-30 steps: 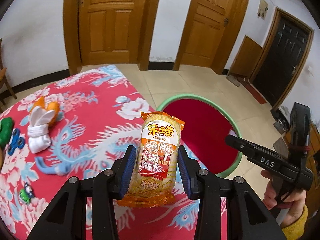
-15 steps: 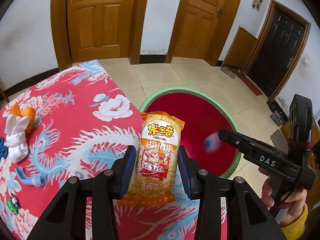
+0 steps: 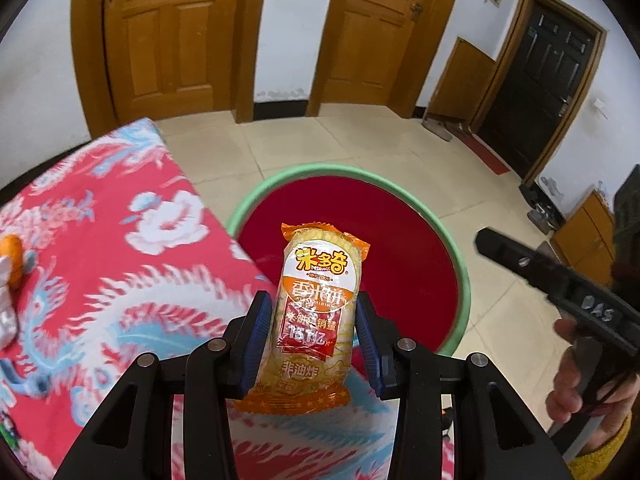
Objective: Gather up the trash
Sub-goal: 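Open the right tool to drop the eyeball toy while the left tool releases the snack bag, then move both tools back over the table toward the green toy figure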
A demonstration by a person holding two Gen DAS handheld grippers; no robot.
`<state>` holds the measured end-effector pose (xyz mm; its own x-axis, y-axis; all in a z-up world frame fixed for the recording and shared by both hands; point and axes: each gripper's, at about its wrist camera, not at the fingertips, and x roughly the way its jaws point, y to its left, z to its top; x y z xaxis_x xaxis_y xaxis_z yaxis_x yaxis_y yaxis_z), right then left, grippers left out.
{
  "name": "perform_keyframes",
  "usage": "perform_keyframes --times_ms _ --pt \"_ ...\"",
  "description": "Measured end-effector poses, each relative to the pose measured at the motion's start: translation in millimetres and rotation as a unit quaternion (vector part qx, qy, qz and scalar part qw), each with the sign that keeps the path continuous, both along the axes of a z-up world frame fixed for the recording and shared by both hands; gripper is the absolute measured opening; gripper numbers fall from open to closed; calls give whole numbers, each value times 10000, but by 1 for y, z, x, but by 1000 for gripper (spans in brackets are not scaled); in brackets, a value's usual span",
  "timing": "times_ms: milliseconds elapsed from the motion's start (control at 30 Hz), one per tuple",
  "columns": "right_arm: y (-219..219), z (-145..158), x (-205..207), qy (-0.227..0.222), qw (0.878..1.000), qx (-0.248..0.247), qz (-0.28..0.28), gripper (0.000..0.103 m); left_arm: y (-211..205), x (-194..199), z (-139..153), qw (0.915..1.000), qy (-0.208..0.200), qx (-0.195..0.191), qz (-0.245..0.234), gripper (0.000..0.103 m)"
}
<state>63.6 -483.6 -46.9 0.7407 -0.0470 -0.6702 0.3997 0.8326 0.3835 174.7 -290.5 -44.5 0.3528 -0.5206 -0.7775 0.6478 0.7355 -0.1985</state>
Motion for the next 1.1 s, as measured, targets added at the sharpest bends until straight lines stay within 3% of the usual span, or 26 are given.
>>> perform_keyframes --times_ms 300,500,567,633,1100 --pt "-10 0 -12 0 9998 -23 -187 61 -24 4 -10 9994 213 -37 -269 43" --pt "-10 -4 -10 22 9998 26 -185 61 -33 2 -13 9993 8 196 -312 45" --pt "-10 -4 -10 20 9998 33 -189 61 -34 3 -15 9993 6 201 -305 53" --pt "-10 -4 -10 20 9998 37 -195 61 -33 3 -16 9995 63 100 -289 68" --pt "-4 1 -17 -24 9999 20 -157 61 -15 -6 -5 9998 -22 -42 -169 69"
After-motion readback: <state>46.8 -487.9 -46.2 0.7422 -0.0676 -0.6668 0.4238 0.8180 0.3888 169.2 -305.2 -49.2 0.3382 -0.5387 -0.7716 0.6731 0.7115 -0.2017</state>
